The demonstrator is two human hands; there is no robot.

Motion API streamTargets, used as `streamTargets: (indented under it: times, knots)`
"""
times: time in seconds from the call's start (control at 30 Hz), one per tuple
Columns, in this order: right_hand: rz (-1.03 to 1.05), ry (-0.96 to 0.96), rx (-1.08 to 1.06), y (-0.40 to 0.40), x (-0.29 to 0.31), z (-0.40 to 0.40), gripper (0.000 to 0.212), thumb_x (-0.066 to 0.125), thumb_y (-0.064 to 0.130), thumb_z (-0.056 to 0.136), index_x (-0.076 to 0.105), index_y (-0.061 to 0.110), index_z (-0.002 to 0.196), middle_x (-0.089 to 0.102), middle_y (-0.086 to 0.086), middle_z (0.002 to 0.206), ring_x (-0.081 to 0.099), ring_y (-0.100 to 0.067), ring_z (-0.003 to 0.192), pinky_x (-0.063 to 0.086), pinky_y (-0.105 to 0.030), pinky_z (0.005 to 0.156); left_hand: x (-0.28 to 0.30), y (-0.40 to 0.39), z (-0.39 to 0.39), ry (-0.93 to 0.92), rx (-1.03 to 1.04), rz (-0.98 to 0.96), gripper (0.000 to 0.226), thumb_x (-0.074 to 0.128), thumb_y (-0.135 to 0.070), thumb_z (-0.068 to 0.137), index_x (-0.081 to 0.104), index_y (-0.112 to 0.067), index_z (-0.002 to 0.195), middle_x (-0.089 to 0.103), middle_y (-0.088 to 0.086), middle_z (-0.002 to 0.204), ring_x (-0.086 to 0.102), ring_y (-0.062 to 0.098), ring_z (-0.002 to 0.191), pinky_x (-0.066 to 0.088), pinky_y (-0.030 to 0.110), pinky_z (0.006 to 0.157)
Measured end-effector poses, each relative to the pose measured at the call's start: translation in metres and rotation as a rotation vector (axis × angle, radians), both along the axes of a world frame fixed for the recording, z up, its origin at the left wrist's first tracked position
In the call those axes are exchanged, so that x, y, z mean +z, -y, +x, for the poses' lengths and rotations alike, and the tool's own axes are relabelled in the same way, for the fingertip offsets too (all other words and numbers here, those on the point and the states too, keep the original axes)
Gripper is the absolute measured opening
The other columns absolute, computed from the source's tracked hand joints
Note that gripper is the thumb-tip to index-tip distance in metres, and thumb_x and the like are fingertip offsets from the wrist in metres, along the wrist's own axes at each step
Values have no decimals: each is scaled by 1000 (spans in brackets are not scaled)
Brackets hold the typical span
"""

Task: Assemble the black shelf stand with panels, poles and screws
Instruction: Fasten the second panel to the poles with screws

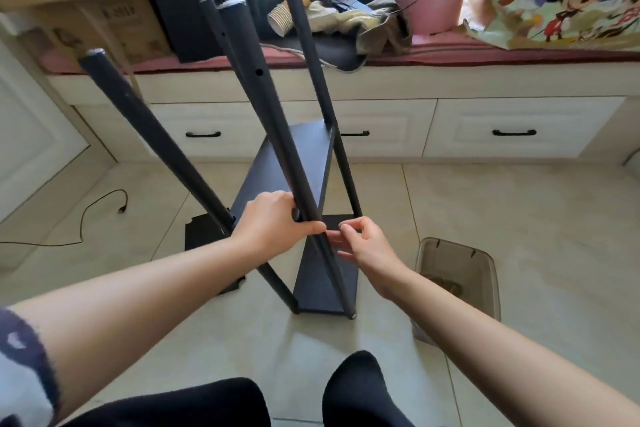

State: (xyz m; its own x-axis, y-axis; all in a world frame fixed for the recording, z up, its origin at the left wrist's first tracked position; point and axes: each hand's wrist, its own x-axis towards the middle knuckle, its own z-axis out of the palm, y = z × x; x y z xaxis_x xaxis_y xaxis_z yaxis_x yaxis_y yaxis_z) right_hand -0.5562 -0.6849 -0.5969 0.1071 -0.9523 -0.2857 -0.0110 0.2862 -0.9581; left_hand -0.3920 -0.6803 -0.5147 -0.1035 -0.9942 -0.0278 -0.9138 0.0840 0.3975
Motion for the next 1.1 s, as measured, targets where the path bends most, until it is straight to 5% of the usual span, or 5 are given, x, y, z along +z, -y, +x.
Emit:
streamTargets:
  times: [0.1,0.43,0.57,0.7,1.1]
  knots:
    - [-19,26,42,13,0,25,13,42,24,106,50,14,109,76,5,91,71,-7,93,55,-29,85,2,5,31,-88,53,9,29,76,-50,82,76,-27,100,73,-5,109,65,7,93,44,15,73]
    - [-161,-104,170,38,-11,91,13,45,26,105,51,17,113,71,1,93,70,-7,86,55,-25,82,-24,2,105,-401,255,77,52,74,-45,83,66,-21,129,70,-1,124,62,-1,95,38,9,72]
    - [-168,-100,190,38,-21,102,10,45,25,105,50,19,111,75,3,84,70,-4,84,52,-21,80,-60,-18,127,-630,363,82,68,75,-46,80,55,-28,142,61,-12,136,59,0,116,42,9,80]
    - [-202,-134,250,29,-36,113,11,47,23,104,50,17,113,76,-4,83,72,-5,82,52,-13,73,-104,-47,136,-824,485,44,52,75,-30,85,58,-30,134,69,-19,105,64,-16,80,43,-2,61]
    - [-159,-294,413,-1,-72,127,6,48,20,103,50,16,107,76,-3,79,73,-6,81,54,-16,77,-188,-100,135,-1172,696,74,66,78,-31,75,60,-25,138,75,-19,101,67,-8,99,50,5,75]
